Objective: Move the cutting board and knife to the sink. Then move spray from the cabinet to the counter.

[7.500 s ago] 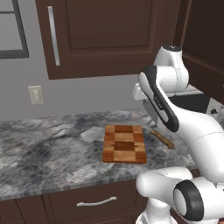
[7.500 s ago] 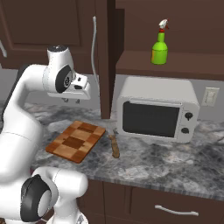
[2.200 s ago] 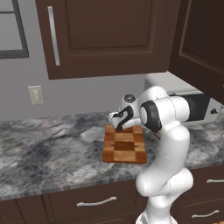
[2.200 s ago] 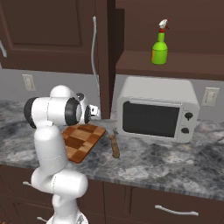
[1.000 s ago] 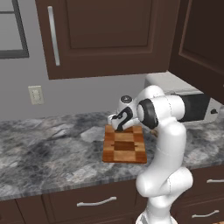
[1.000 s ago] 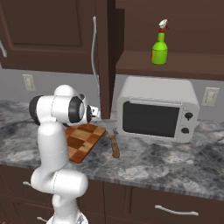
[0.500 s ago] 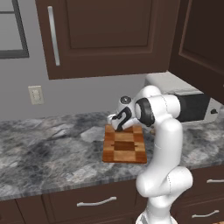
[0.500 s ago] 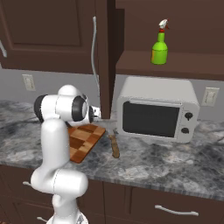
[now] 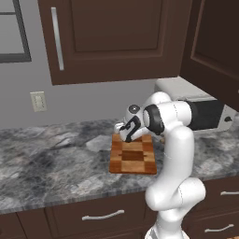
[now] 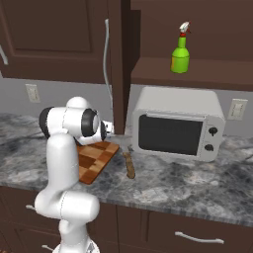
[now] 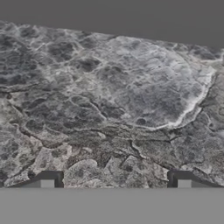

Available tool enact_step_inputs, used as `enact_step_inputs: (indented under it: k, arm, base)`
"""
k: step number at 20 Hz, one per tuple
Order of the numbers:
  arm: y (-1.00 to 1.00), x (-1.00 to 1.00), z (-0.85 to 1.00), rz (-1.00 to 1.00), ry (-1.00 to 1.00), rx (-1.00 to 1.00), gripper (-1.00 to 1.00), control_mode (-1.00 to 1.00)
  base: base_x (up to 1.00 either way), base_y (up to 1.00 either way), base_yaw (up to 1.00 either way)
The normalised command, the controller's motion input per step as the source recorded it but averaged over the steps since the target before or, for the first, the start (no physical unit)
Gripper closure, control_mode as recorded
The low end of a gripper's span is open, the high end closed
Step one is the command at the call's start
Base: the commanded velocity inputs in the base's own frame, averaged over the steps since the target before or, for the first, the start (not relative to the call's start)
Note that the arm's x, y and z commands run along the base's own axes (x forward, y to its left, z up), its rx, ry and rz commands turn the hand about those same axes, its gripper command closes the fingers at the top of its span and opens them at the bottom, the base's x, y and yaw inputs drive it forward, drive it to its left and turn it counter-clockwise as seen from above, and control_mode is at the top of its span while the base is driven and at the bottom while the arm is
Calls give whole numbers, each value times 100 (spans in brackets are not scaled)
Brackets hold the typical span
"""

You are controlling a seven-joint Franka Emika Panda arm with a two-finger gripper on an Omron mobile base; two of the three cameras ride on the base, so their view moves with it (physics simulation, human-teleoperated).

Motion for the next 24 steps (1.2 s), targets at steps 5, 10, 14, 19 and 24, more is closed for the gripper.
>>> enact_step_inputs:
  k: [5,10,14,19,24]
  arm:
    - [0,-45,-22,0,0,0,-100,-100]
    - [0,-99,-39,-1,0,0,-100,-100]
    - [0,-93,-31,-4,0,0,-100,-100]
    - [0,-91,-30,-3,0,0,-100,-100]
    - [0,-84,-26,-2,0,0,-100,-100]
  base:
    - [0,0,0]
    - [0,0,0]
    - [0,0,0]
    - [0,0,0]
    - [0,0,0]
